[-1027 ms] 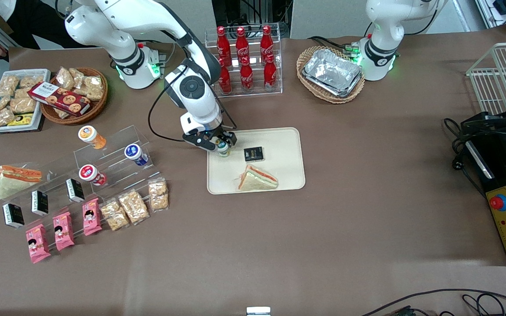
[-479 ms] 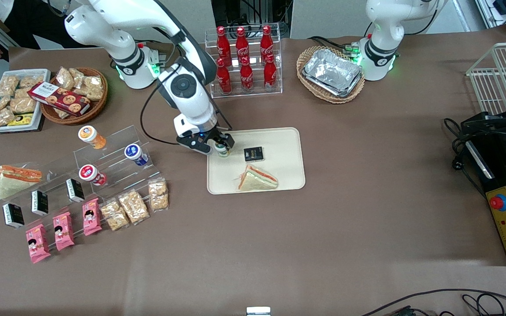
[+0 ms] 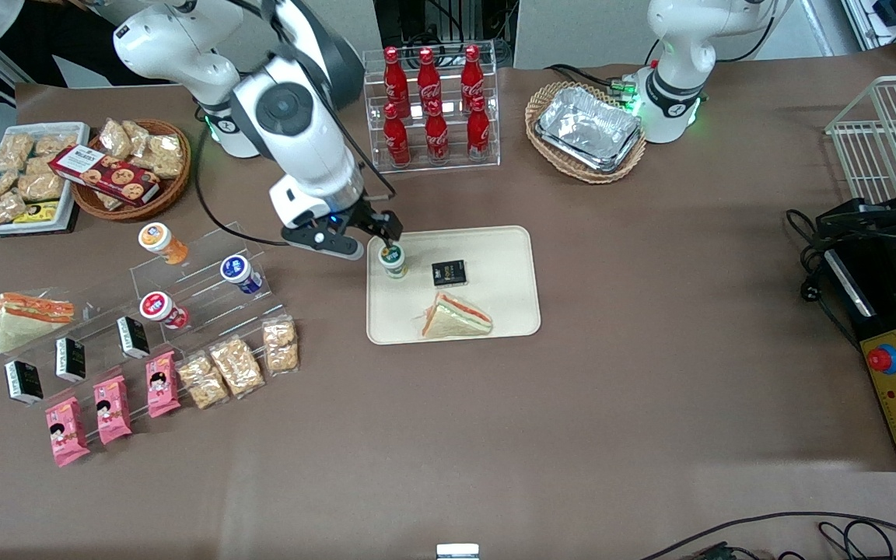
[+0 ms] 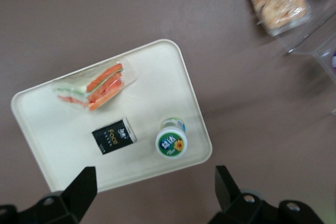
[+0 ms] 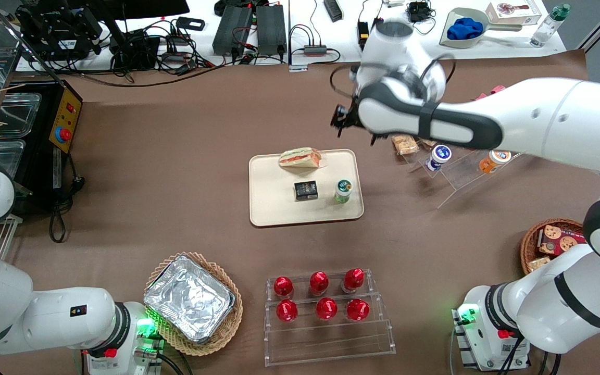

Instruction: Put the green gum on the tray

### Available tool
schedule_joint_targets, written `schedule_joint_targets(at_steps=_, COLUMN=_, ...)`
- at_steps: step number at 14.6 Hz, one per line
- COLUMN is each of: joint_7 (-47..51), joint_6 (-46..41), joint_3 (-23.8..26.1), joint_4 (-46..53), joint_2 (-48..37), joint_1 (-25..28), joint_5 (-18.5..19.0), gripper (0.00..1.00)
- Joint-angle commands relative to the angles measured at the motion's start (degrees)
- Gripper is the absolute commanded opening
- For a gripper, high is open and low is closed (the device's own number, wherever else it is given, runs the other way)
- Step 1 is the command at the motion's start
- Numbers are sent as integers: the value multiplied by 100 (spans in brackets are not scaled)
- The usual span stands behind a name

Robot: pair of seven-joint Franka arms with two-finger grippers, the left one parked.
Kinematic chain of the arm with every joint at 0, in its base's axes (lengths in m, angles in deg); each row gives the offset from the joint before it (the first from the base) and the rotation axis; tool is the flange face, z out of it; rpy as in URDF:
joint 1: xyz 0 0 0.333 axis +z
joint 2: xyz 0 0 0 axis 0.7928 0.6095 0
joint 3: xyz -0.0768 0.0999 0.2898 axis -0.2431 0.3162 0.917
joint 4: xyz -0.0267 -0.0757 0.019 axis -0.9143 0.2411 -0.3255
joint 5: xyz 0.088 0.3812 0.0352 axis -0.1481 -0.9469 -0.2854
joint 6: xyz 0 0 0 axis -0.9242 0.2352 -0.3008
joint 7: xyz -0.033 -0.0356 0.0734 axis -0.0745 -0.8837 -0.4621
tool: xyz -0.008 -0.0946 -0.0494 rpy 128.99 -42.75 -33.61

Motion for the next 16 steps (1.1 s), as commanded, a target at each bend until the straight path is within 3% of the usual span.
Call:
schedule_joint_targets(at_steps=1, joint_7=-668, joint_6=-1267, joint_3=-2, joint_4=1218, joint_2=98, joint_1=-275, joint_5=89, gripper=100)
schedule_joint_targets(at_steps=5, joint_7=-2206, joint_6=-2016, joint_3=42, joint_4=2133, joint_2=107, joint_1=-1056, joint_5=98, gripper=100)
schedule_joint_targets(at_steps=9, joint_7=-2602, joint_6=-2132, joint_3=95, joint_4=2179, joint_2=29, joint_1=-2076, joint_5=72, gripper=100)
schedule_joint_targets(at_steps=13, joint_7=-4604, joint_6=-2316, joint_3=51, joint_4=2161, joint_2=-7, joint_1=-3025, joint_5=98, gripper=100)
schedule_joint_targets(at_steps=16, joint_7=-5161, joint_6=-2299, joint_3=-316, joint_4=2170, joint_2=28, joint_1=-3150, joint_5=98, gripper=100)
